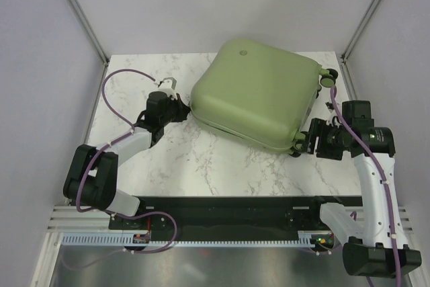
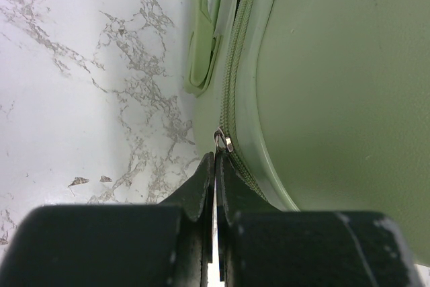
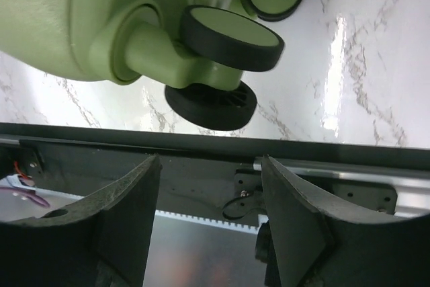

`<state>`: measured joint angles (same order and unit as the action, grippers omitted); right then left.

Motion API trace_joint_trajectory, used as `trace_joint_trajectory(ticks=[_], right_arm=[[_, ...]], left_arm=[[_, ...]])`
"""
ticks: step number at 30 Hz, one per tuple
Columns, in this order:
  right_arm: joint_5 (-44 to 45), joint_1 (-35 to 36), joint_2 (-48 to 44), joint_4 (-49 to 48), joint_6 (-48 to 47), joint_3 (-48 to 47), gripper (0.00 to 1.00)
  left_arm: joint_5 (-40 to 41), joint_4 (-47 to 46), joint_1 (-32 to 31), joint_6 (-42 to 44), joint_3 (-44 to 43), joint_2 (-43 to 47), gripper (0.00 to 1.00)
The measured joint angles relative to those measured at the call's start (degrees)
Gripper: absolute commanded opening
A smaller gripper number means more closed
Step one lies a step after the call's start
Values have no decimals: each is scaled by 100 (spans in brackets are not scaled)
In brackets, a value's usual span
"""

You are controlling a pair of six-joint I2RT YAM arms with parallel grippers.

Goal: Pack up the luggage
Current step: Zip the luggage at the center of the board.

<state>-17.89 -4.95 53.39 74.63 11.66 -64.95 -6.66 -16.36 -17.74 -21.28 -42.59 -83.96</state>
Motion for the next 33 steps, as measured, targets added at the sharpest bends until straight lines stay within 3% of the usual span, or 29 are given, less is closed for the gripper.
trace_joint_trajectory(ticks=[6, 23, 28, 29, 32, 33], right_arm=[[157, 343, -57, -315, -315, 39, 70], [273, 380, 435, -1209, -295, 295, 69], [275, 409, 492, -1165, -234, 313, 51], [293, 409, 483, -1163, -216, 323, 41], [345, 435, 476, -1176, -146, 328, 25], [367, 442, 490, -1174, -122, 328, 13]], left_arm=[[0, 0, 0, -2, 0, 0, 2], [-2, -9, 0, -2, 0, -7, 2], [7, -96, 4, -2, 0, -48, 2], [7, -118, 4, -2, 0, -61, 2], [7, -168, 4, -4, 0, -85, 2], [9, -170, 4, -4, 0, -87, 2]])
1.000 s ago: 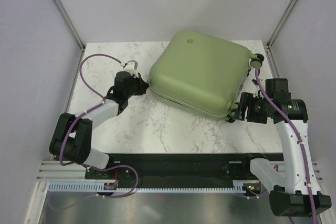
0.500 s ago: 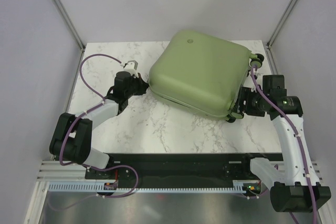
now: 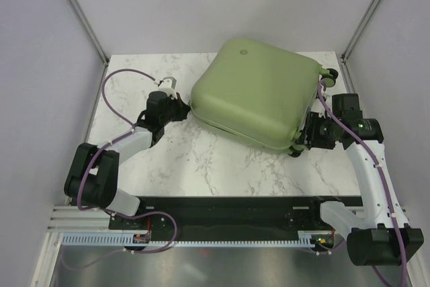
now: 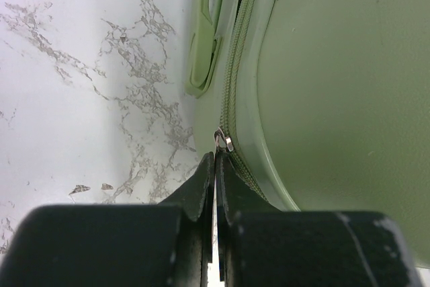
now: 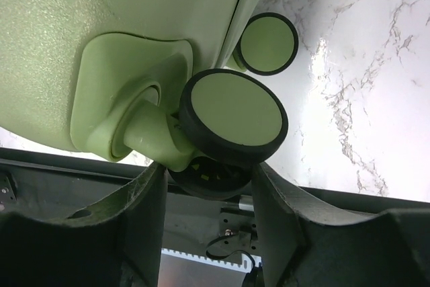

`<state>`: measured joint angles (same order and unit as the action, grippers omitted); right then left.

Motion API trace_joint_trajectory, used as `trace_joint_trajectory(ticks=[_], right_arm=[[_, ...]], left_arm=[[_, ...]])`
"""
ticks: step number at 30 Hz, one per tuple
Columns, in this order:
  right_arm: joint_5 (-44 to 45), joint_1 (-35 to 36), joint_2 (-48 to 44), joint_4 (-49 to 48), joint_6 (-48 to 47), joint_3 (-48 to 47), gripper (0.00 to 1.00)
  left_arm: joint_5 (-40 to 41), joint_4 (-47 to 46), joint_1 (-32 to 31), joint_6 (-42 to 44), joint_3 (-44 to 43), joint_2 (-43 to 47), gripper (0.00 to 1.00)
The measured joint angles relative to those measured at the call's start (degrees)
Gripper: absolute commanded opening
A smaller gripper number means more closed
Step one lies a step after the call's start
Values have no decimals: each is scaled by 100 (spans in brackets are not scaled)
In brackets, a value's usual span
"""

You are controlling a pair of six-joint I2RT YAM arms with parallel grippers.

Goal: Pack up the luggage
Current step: Zip the luggage at the center of the board.

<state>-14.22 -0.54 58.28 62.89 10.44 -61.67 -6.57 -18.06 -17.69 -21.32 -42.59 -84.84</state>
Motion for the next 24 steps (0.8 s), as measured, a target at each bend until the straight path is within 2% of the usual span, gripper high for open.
trace_joint_trajectory(ticks=[2, 13, 24], right_arm=[[39, 7, 33, -7, 76, 0, 0], [592, 118, 179, 28, 590, -256, 0], [960, 149, 275, -72, 1016, -345, 0]], left_arm=[[9, -17, 0, 2, 0, -13, 2], [-59, 33, 35, 0, -579, -560, 2], [-457, 33, 127, 2, -1222, -1189, 2]])
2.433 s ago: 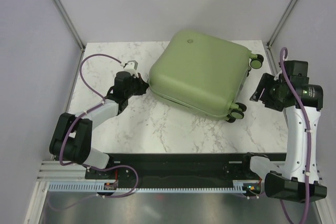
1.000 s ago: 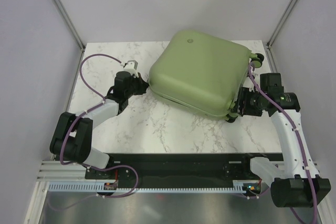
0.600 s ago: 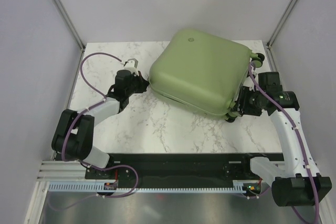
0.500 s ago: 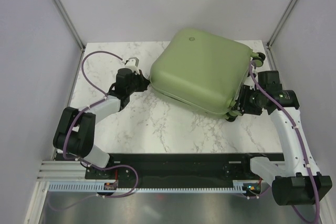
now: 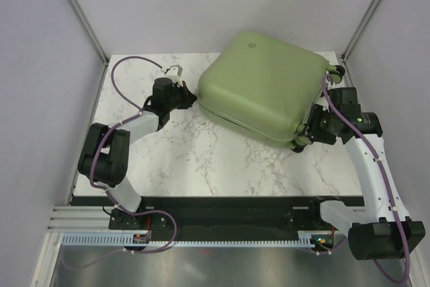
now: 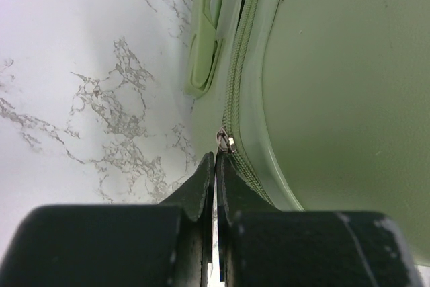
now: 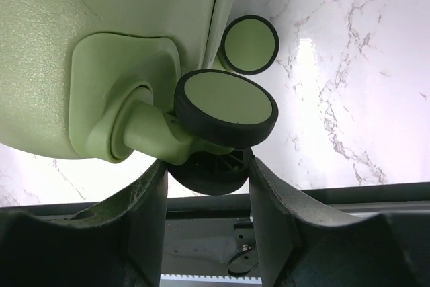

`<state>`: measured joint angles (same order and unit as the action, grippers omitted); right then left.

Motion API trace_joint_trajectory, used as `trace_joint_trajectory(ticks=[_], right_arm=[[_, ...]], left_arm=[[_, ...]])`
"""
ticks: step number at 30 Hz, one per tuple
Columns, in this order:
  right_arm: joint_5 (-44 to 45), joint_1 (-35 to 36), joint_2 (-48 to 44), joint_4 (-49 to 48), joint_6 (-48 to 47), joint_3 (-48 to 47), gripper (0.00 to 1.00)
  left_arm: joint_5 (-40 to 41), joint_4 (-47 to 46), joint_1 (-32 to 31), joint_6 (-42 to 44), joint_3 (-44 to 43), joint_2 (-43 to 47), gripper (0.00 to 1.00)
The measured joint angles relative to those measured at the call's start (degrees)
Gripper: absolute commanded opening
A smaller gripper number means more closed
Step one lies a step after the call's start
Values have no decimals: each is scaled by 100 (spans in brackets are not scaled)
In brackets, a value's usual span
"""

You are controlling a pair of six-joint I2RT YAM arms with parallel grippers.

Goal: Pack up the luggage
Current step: Zip the luggage at the center of the board.

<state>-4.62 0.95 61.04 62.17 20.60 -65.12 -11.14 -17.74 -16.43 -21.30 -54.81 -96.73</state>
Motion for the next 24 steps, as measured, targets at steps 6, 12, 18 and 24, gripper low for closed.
trace_joint_trajectory(ticks=[6, 12, 18, 24], right_arm=[[302, 7, 212, 4, 44, -151, 0], [778, -142, 564, -13, -153, -393, 0], [1392, -732, 848, -413, -293, -398, 0], [1899, -1082, 1034, -1025, -402, -396, 0]], left_arm=[[-188, -195, 20, -2, 223, 131, 2], [-321, -337, -96, 0, 798, 632, 2], [-354, -245, -387, 2, 1021, 841, 2], [-295, -70, -411, 212, 898, 804, 2]])
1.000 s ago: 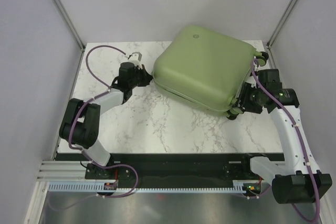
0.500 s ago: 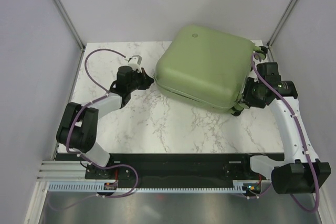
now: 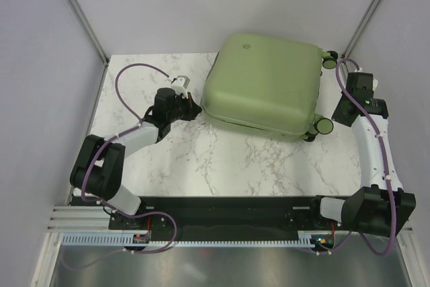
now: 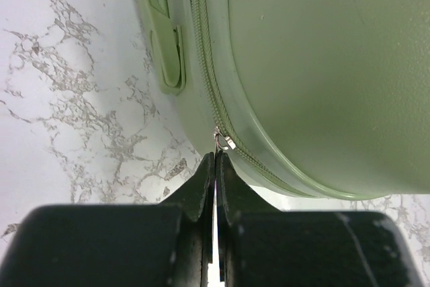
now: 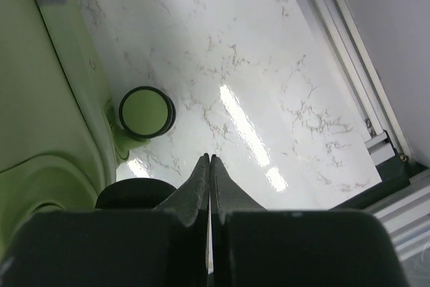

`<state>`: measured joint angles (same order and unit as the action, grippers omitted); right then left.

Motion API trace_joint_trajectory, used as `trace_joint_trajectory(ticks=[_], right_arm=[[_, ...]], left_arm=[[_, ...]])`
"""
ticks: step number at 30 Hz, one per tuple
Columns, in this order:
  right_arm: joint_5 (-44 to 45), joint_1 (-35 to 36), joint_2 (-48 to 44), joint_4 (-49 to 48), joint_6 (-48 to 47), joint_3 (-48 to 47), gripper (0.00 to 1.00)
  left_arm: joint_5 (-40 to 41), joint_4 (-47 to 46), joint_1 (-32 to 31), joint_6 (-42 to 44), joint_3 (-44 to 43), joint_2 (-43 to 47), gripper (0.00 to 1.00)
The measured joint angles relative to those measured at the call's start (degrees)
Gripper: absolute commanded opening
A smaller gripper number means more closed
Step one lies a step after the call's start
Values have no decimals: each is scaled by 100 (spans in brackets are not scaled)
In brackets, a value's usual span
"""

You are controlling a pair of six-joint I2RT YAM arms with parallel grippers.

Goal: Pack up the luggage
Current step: Zip the luggage at the center of the board.

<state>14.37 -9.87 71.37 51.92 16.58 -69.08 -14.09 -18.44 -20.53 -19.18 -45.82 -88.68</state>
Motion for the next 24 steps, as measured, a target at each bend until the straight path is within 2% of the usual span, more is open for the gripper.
trace_joint_trajectory(ticks=[3, 5, 6, 7, 9, 10, 14, 16, 19, 22, 24], right_arm=[[-90, -46, -4, -160, -98, 0, 1], [-343, -61, -22, -227, -195, 2, 7], [-501, -61, -46, -236, -256, 2, 13], [-616, -63, -81, -229, -295, 2, 26], [-811, -83, -190, -157, -400, 0, 39], [-916, -107, -271, -79, -457, -2, 49], [-1331, -232, -461, 264, -389, -131, 57], [-1427, -254, -474, 391, -105, -162, 63], [-1408, -304, -522, 664, 691, -138, 65], [-1139, -313, -621, 968, 1633, -155, 77], [-940, -332, -634, 1169, 2138, -273, 79]], left_arm=[[-9, 227, -13, 173, -214, -125, 2], [-31, 345, -17, 238, -310, -177, 2], [-31, 372, -17, 260, -337, -195, 2], [-33, 378, -15, 267, -352, -208, 2], [-44, 385, -9, 278, -363, -219, 2], [-46, 387, -9, 278, -363, -219, 2], [-50, 385, -7, 278, -356, -219, 2], [-52, 369, -7, 280, -345, -219, 2], [-52, 323, -7, 278, -317, -216, 2], [-52, 278, -7, 278, -286, -212, 2], [-50, 262, -7, 278, -280, -212, 2]])
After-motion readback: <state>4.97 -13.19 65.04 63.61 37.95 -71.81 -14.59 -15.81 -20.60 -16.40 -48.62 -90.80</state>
